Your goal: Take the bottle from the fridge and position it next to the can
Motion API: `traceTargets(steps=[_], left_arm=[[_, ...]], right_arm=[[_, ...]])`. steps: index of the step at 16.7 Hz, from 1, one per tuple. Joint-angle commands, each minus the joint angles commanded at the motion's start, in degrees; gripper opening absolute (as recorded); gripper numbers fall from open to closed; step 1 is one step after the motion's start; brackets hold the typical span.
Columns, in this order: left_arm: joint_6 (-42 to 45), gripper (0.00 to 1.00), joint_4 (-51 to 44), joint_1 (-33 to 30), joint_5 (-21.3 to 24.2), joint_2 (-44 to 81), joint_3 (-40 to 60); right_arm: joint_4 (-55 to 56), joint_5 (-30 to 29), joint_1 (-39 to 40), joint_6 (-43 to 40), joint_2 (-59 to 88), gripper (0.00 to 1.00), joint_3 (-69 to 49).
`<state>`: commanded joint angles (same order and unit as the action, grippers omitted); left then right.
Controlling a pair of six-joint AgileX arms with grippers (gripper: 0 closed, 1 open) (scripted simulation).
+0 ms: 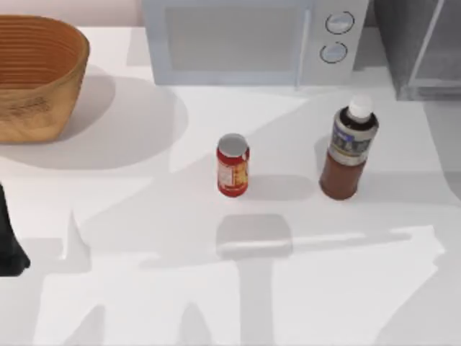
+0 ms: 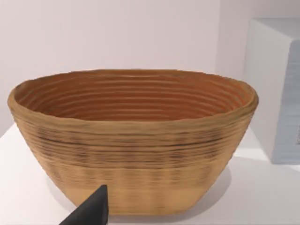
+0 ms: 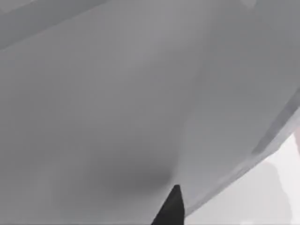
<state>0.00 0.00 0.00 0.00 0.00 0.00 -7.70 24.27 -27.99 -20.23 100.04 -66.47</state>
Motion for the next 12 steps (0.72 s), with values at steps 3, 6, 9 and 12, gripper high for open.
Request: traceTargets(steps=[3,6,9,12], left_arm=[[0.0,1.0,0.0,0.0,0.0,0.0,0.0],[0.0,1.0,0.0,0.0,0.0,0.0,0.0],[0.0,1.0,0.0,0.0,0.0,0.0,0.0],[0.0,1.0,0.0,0.0,0.0,0.0,0.0]], right_arm=[[4.86,-9.91,13.26,8.59,-3.05,1.0,4.22],[8.87,-18.02,22.56,15.65,-5.81,1.0,7.76],[10.84,-21.73,26.34,19.06,-7.28,1.0,9.51],[10.9,-21.83,26.44,19.16,-7.32,1.0,9.56]])
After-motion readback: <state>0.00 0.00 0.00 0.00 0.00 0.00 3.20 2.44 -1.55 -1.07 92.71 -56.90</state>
